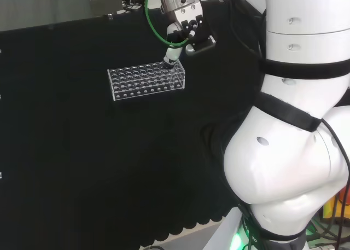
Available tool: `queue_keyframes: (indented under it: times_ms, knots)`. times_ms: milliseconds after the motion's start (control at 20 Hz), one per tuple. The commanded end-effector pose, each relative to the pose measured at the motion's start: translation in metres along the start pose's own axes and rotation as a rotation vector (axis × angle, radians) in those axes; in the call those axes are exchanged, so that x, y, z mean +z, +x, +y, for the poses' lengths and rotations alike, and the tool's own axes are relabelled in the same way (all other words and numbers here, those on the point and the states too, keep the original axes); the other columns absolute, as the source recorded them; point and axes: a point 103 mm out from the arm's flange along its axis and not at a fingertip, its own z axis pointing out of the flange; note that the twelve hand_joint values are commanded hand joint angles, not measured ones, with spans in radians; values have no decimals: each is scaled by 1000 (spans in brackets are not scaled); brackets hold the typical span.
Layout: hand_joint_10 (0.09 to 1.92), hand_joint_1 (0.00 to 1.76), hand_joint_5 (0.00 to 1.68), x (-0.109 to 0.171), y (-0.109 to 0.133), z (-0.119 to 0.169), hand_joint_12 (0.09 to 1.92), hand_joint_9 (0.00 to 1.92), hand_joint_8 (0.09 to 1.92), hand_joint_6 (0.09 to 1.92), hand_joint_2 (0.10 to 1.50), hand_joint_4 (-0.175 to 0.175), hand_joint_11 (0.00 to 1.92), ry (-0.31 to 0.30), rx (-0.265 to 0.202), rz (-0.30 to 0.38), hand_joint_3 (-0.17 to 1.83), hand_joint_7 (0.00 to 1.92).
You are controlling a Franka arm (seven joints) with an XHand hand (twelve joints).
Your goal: Pick up the test tube.
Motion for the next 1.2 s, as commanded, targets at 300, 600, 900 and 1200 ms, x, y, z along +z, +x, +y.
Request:
queue_keyframes:
  times_ms: [300, 600, 900, 1200]
  knots:
    - [873, 691, 455, 1, 1, 21, 1604, 369, 864, 87, 808, -112, 5, -7, 6, -30, 363, 553]
    - [803, 735, 519, -5, 3, 30, 1577, 557, 847, 124, 797, -129, 86, -53, 11, -8, 398, 762]
    - [696, 794, 561, -11, 6, 35, 1525, 756, 779, 437, 781, -149, 201, -77, 18, -13, 442, 972]
    - [660, 842, 637, -13, 7, 41, 1505, 885, 758, 681, 764, -168, 261, -84, 22, -8, 484, 1101]
